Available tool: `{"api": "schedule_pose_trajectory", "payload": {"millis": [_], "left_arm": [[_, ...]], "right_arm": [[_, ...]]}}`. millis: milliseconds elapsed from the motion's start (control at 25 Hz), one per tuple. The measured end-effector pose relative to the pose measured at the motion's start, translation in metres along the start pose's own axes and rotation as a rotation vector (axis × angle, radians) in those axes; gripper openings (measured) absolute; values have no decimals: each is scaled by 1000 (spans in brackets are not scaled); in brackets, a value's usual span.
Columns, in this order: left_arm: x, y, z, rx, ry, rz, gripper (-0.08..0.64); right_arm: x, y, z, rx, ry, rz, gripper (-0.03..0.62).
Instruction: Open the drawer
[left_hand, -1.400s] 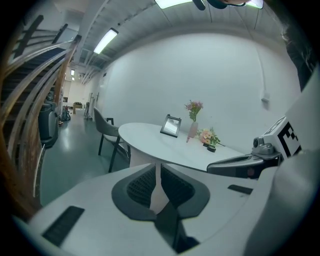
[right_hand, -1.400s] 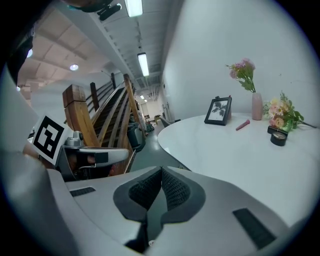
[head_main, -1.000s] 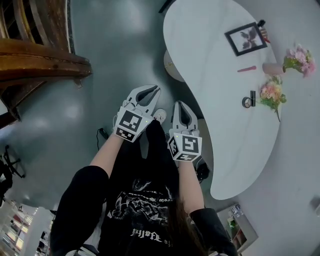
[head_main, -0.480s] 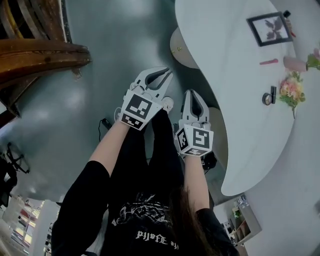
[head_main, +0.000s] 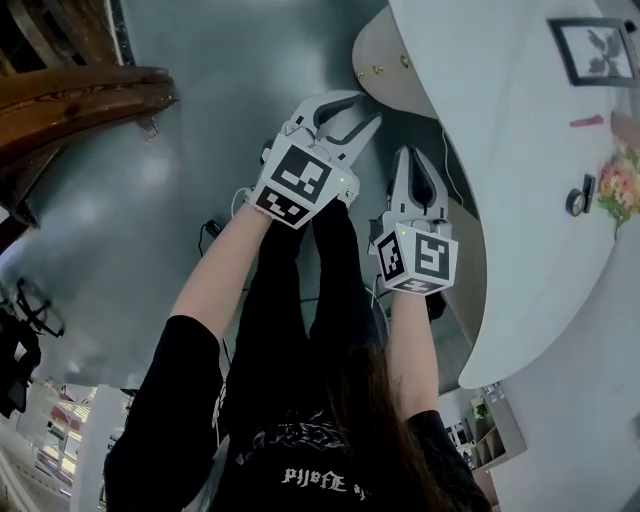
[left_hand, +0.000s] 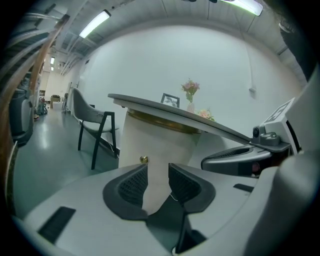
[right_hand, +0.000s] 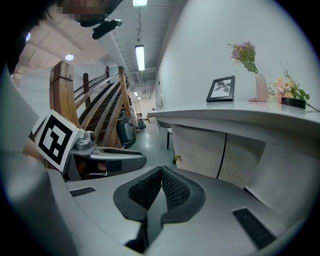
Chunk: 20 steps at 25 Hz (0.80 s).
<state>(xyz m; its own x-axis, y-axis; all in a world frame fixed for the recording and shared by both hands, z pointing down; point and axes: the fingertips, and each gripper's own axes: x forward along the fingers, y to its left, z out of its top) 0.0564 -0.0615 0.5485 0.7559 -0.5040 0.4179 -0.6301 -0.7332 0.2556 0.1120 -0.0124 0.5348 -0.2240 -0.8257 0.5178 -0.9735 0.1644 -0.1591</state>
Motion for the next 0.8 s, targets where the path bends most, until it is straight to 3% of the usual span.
{"api": "schedule_pose_trajectory", "payload": {"millis": [520,680,800], "left_arm": [[83,23,-27,113,37,-56,218],[110,26,-40,68,64,-95,221],[125,34,-40,84,73,-97,221]], "right_arm": [[36,-25,-32,43,-5,-16,26],[42,-29,-42,23,35,13,26],[45,-31,-41,3,54,36,26]]}}
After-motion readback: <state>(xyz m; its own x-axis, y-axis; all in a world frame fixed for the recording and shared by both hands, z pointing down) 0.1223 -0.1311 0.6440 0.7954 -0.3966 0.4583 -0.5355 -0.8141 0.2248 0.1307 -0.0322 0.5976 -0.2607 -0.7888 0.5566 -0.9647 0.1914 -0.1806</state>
